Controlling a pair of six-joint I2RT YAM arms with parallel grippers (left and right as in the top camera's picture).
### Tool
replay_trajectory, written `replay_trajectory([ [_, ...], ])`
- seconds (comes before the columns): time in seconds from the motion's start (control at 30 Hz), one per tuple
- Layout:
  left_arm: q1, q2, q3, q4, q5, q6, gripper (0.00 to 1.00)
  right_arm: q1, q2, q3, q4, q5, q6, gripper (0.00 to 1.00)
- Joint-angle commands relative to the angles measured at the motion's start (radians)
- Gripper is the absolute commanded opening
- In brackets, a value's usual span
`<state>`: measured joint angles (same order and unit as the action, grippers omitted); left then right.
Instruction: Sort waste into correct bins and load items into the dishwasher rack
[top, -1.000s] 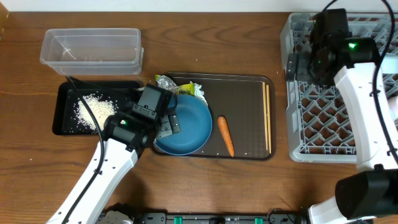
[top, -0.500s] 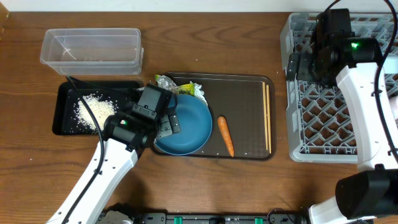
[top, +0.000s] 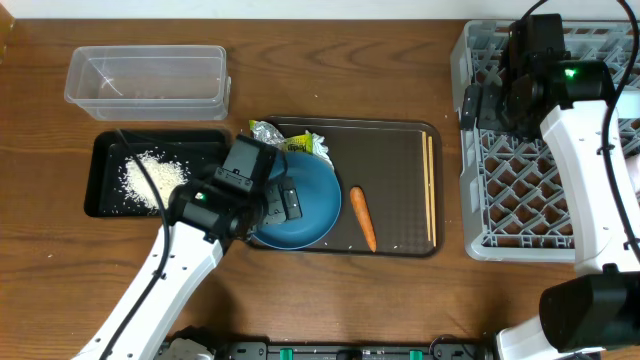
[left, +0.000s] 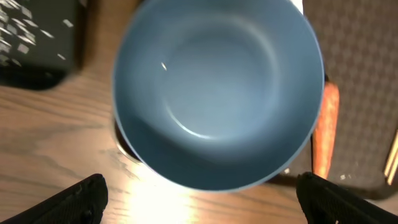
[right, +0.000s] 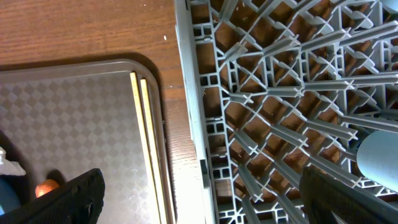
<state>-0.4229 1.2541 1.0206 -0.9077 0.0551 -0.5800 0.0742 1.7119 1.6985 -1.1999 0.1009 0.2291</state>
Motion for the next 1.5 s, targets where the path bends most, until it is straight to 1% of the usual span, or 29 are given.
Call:
replay_trajectory([
  [0.0,-0.008,0.042,-0.056,-0.002,0.050,-0.009,0.99,-0.002,0.009,0.002,-0.001,-0.003,-0.002,0.99],
  [0.13,-0.008,0.092,-0.089,-0.004,0.036,-0.008,0.99,-0.002,0.009,0.002,-0.001,-0.003,-0.002,0.99],
  [0.23,-0.007,0.119,-0.089,-0.008,-0.031,-0.010,0.99,-0.002,0.009,0.002,-0.001,-0.003,-0.002,0.99],
  [0.3,-0.005,0.121,-0.089,-0.008,-0.069,-0.052,0.99,-0.002,0.009,0.002,-0.001,-0.003,-0.002,0.99],
  [0.47,0.011,0.121,-0.089,-0.003,-0.074,-0.135,0.99,-0.002,0.009,0.002,-0.001,-0.003,-0.002,0.99],
  [0.97,0.011,0.121,-0.089,0.000,0.049,-0.140,1.00,-0.002,0.009,0.002,0.000,-0.003,-0.002,0.99],
  [1.07,0.011,0.121,-0.089,0.004,0.092,-0.140,1.00,-0.002,0.009,0.002,-0.001,-0.003,-0.002,0.99],
  [1.17,0.009,0.121,-0.089,0.040,0.175,-0.130,0.91,-0.002,0.009,0.002,-0.001,-0.003,-0.002,0.99],
  [1.27,-0.023,0.121,-0.089,0.091,0.252,-0.086,0.90,-0.002,0.009,0.002,-0.001,-0.003,-0.002,0.99],
  [1.47,-0.143,0.121,-0.087,0.093,0.177,-0.086,0.91,-0.002,0.009,0.002,-0.001,-0.003,-0.002,0.99],
])
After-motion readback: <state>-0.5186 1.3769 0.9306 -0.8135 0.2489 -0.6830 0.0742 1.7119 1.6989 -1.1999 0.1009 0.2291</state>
